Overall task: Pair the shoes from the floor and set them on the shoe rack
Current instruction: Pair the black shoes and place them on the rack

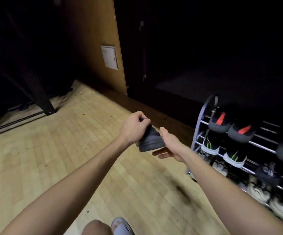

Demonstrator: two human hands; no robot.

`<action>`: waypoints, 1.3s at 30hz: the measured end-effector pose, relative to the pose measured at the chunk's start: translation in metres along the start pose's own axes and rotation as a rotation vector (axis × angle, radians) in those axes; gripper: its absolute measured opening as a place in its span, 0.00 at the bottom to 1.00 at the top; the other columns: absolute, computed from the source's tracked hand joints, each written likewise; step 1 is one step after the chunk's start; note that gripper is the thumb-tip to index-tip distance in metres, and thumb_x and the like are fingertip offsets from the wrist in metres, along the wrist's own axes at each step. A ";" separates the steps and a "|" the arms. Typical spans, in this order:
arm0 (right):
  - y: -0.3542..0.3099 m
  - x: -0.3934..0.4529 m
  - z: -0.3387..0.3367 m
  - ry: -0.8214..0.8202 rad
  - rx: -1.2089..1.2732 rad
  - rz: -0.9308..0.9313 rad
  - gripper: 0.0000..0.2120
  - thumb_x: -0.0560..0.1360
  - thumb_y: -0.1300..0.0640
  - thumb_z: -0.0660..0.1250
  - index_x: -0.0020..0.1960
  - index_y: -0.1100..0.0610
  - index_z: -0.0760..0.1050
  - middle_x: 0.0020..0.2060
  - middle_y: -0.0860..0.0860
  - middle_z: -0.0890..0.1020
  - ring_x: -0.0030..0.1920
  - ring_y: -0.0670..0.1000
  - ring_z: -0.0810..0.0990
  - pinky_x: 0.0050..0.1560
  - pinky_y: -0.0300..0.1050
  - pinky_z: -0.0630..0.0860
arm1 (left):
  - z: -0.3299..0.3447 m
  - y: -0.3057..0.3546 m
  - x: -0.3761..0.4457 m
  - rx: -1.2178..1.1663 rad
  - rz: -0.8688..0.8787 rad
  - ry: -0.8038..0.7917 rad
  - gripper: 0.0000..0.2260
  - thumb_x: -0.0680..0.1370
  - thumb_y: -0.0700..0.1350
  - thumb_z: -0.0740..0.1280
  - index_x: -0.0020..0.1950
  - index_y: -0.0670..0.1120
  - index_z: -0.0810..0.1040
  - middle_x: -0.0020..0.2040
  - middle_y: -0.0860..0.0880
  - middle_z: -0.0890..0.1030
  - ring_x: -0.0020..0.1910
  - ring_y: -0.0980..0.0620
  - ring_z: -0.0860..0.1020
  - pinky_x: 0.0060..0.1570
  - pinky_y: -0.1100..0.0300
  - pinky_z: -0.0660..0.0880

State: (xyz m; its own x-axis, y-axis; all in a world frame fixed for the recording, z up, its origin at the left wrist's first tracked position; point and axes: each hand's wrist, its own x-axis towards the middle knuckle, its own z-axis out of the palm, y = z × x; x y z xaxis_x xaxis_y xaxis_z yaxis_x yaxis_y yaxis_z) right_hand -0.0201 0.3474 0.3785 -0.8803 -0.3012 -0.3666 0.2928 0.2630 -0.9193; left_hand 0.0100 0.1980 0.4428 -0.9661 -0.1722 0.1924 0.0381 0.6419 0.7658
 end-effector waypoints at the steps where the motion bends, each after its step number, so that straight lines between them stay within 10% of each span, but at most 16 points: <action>1: -0.002 -0.011 -0.014 0.023 0.045 -0.002 0.20 0.83 0.41 0.48 0.57 0.51 0.72 0.51 0.54 0.82 0.44 0.58 0.86 0.37 0.44 0.80 | 0.008 0.016 -0.003 -0.013 0.027 0.006 0.08 0.71 0.52 0.63 0.36 0.49 0.72 0.34 0.49 0.79 0.39 0.43 0.79 0.42 0.41 0.80; 11: 0.008 -0.094 -0.142 0.373 0.281 -0.100 0.09 0.75 0.53 0.65 0.50 0.58 0.76 0.49 0.57 0.82 0.48 0.55 0.81 0.44 0.48 0.76 | 0.089 0.130 -0.032 -0.122 0.245 -0.108 0.09 0.72 0.52 0.65 0.35 0.51 0.72 0.30 0.53 0.76 0.33 0.49 0.76 0.42 0.43 0.79; 15: 0.029 -0.113 -0.195 0.525 0.331 -0.177 0.33 0.60 0.41 0.67 0.64 0.49 0.69 0.69 0.56 0.74 0.65 0.58 0.77 0.62 0.58 0.76 | 0.126 0.165 -0.044 -0.287 0.270 -0.259 0.06 0.77 0.48 0.65 0.42 0.49 0.75 0.35 0.53 0.75 0.36 0.51 0.73 0.40 0.51 0.76; 21: 0.037 -0.166 -0.258 0.746 0.327 -0.207 0.36 0.71 0.48 0.65 0.78 0.49 0.59 0.73 0.51 0.69 0.68 0.56 0.74 0.66 0.61 0.73 | 0.186 0.199 -0.051 -0.519 0.107 -0.373 0.10 0.82 0.51 0.59 0.57 0.50 0.77 0.53 0.52 0.80 0.53 0.50 0.79 0.56 0.53 0.75; 34: 0.115 -0.175 -0.376 0.906 0.444 -0.191 0.27 0.81 0.60 0.54 0.79 0.49 0.58 0.70 0.55 0.73 0.65 0.57 0.75 0.66 0.59 0.74 | 0.334 0.259 -0.074 -0.560 -0.085 -0.708 0.12 0.80 0.49 0.60 0.47 0.45 0.80 0.44 0.51 0.81 0.45 0.52 0.78 0.43 0.58 0.76; 39: 0.154 -0.158 -0.408 0.975 0.480 -0.104 0.26 0.81 0.62 0.52 0.78 0.53 0.59 0.67 0.58 0.75 0.64 0.59 0.76 0.65 0.61 0.74 | 0.399 0.259 -0.077 -0.417 -0.015 -0.733 0.19 0.80 0.41 0.62 0.72 0.42 0.72 0.68 0.39 0.74 0.68 0.41 0.73 0.64 0.51 0.71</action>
State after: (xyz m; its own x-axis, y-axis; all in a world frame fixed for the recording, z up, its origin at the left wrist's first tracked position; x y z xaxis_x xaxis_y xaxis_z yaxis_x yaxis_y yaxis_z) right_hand 0.0115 0.8093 0.3527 -0.7644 0.6106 -0.2071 0.1284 -0.1705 -0.9769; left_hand -0.0072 0.6752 0.3814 -0.8829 0.4428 -0.1563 -0.0238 0.2902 0.9567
